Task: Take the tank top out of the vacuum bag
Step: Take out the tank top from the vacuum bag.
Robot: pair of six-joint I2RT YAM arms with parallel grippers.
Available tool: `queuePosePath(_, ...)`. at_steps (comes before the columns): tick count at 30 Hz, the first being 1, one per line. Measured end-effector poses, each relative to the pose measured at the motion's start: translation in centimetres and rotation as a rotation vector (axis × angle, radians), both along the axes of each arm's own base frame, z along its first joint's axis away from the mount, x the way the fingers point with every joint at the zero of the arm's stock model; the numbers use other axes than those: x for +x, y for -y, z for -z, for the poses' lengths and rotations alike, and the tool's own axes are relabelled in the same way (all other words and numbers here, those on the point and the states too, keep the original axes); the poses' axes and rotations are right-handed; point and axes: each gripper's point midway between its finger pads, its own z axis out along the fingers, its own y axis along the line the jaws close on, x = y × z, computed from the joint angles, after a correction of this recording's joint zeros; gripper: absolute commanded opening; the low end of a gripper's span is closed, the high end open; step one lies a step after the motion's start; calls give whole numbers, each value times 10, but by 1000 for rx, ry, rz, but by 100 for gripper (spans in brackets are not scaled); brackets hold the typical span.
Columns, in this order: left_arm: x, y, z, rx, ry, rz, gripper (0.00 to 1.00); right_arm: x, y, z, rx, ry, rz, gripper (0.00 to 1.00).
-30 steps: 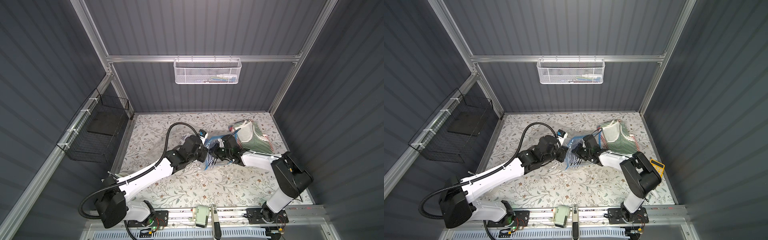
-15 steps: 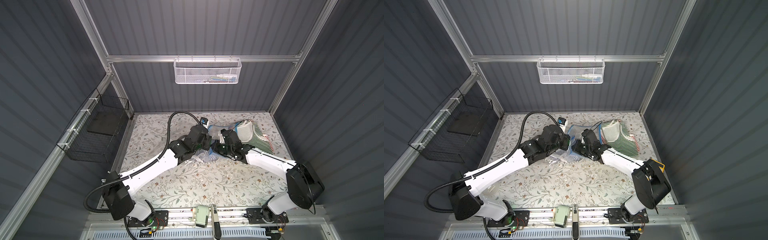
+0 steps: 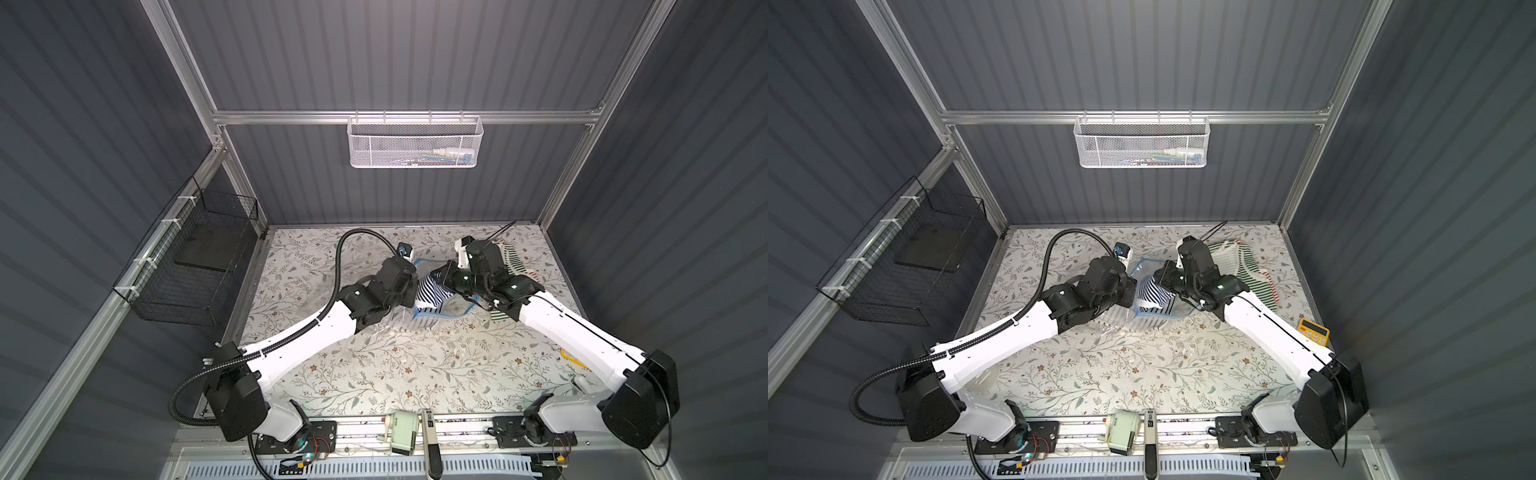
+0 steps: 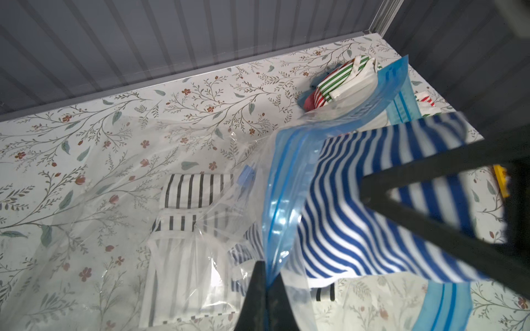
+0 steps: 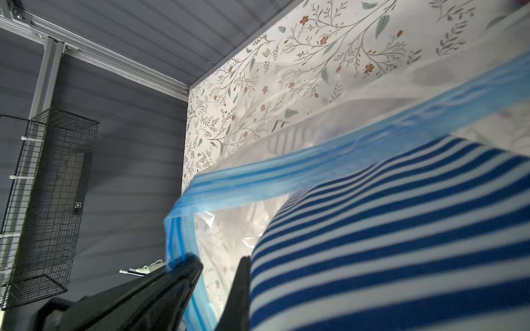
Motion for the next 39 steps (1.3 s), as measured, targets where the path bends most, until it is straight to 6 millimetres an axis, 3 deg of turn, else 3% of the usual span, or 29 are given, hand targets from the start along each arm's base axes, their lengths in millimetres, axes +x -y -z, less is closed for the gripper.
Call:
queuePosePath(16, -7, -2, 17, 3, -29, 19, 0, -21, 47, -40, 76, -42, 82, 0)
queuePosePath(26, -8, 5, 20, -28, -28, 38, 0, -28, 64, -109, 130, 36, 108, 0)
queuePosePath(35, -9, 5, 26, -28, -34, 44, 0, -46, 88, -123, 123, 19, 151, 0)
queuePosePath(39, -9, 6, 27, -33, -33, 47, 0, -54, 101, -139, 127, 43, 177, 0)
